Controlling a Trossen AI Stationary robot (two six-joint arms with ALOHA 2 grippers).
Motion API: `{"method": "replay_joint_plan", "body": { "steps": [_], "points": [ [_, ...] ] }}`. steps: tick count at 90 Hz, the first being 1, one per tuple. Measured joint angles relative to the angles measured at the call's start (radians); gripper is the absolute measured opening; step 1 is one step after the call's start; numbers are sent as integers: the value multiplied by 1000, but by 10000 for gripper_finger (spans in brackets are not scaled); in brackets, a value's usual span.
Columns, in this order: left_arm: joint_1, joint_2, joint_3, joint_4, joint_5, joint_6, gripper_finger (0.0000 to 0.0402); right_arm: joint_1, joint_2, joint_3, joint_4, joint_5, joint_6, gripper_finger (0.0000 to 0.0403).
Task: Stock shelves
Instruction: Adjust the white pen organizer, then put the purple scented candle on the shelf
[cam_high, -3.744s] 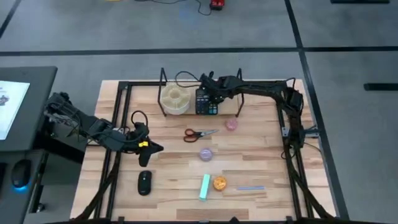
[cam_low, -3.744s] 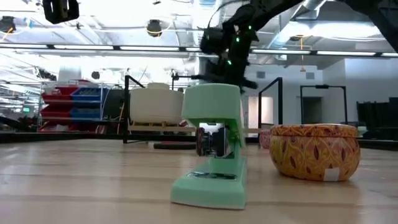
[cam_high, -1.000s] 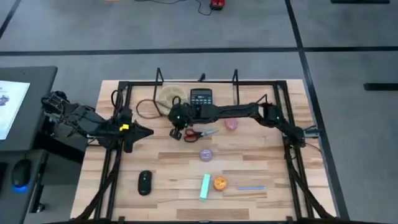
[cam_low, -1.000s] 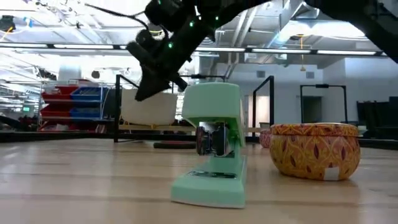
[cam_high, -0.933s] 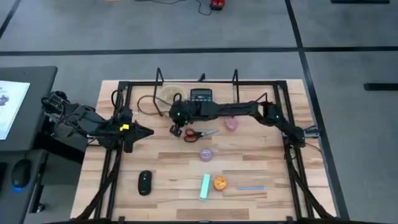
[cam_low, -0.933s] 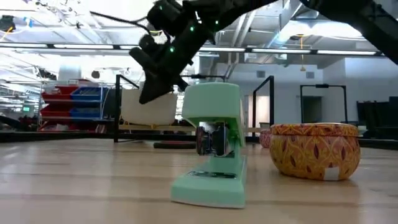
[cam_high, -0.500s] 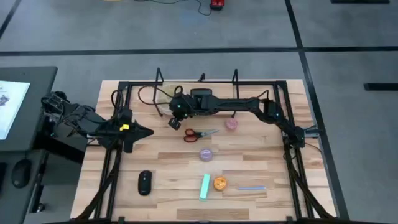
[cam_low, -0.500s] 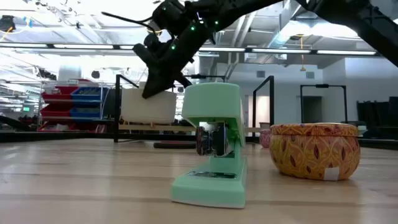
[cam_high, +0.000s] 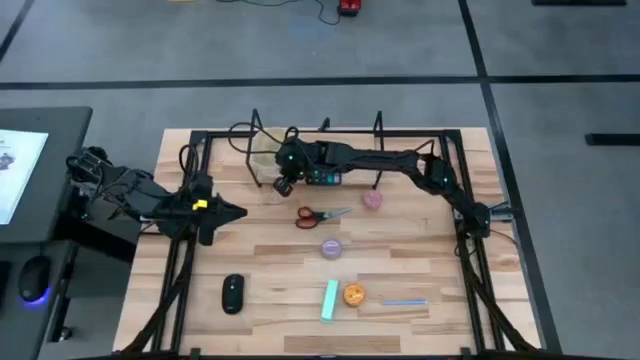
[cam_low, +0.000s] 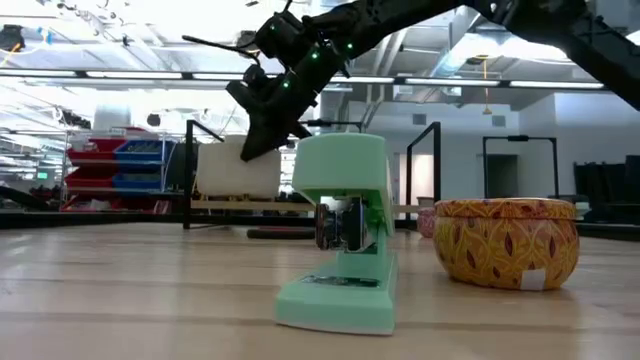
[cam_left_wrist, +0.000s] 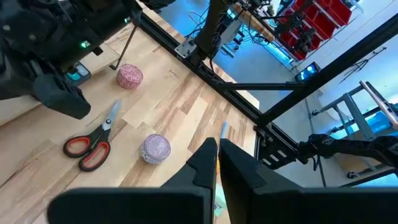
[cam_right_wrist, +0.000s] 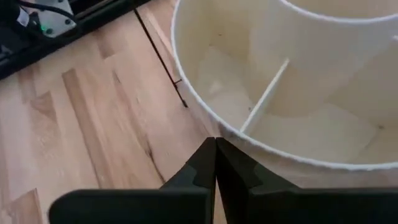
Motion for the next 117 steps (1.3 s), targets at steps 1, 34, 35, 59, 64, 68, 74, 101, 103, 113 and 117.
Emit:
{"method": "replay_joint_plan", "body": {
  "steps": [1,34,35,59,64,68,74,101,103,113,117],
  "points": [
    [0,0,0,0,0,0,0,1,-2,0,-7,0,0,0],
    [0,0,0,0,-2,26,0,58,-228,0,-298,-40,-64,0],
    [0,0,0,0,-2,28,0,62,-238,0,-311,-41,-68,0],
    [0,15,0,-8,-4,88,0,240,-477,-91,-612,-49,-68,0],
    [0,21,0,-10,-4,98,0,303,-526,-158,-625,-57,-29,0],
    [0,27,0,-10,-3,106,0,358,-568,-220,-619,-75,9,0],
    [0,38,0,-10,-3,113,0,450,-620,-309,-602,-101,83,0],
    [0,100,0,-9,9,109,0,712,-668,-564,-393,-128,390,73],
    [0,107,0,-8,11,111,0,715,-664,-575,-351,-127,389,82],
    [0,136,0,-8,29,120,0,683,-619,-603,-222,-121,352,128],
    [0,147,0,-9,36,120,0,654,-592,-603,-201,-121,331,146]
  ]
}}
